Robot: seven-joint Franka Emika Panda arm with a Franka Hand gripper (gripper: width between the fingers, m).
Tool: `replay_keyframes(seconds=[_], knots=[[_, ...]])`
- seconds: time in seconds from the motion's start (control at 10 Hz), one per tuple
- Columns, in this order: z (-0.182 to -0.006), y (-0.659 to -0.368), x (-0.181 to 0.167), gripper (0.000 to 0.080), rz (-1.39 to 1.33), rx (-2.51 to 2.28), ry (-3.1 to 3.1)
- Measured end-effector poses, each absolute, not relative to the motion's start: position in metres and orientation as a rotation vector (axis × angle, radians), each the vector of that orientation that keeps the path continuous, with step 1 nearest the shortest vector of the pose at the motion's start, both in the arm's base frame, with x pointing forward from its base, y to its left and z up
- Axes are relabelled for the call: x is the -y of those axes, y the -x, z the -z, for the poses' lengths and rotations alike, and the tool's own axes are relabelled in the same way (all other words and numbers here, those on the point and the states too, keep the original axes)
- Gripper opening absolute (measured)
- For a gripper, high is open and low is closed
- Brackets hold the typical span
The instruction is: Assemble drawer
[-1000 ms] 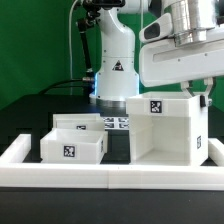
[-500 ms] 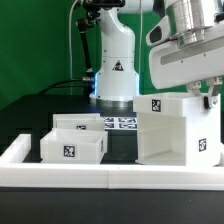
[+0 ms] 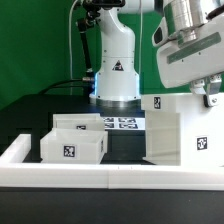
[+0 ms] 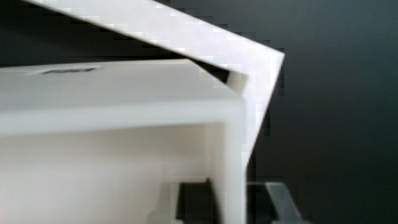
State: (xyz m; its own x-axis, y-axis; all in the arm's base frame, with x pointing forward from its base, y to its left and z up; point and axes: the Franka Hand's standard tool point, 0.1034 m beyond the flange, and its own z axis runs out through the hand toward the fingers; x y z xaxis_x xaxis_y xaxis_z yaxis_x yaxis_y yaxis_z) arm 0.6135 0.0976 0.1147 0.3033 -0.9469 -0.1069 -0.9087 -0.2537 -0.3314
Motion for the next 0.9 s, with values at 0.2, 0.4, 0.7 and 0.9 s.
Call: replay_keyframes(seconds=[0.2,0.4,0.7,0.9], knots=[[-0.113,-0.625,-0.101,0.0048,0.121,-1.822,2.095],[-0.113,-0.632,-0.103,0.0048,0.092,-1.919,1.985],[-0.110,-0.636,-0.108,0.0048,0.061,-1.930,1.976],[-0.109,-0.637,-0.108,0.0048,0.057,-1.930,1.981]])
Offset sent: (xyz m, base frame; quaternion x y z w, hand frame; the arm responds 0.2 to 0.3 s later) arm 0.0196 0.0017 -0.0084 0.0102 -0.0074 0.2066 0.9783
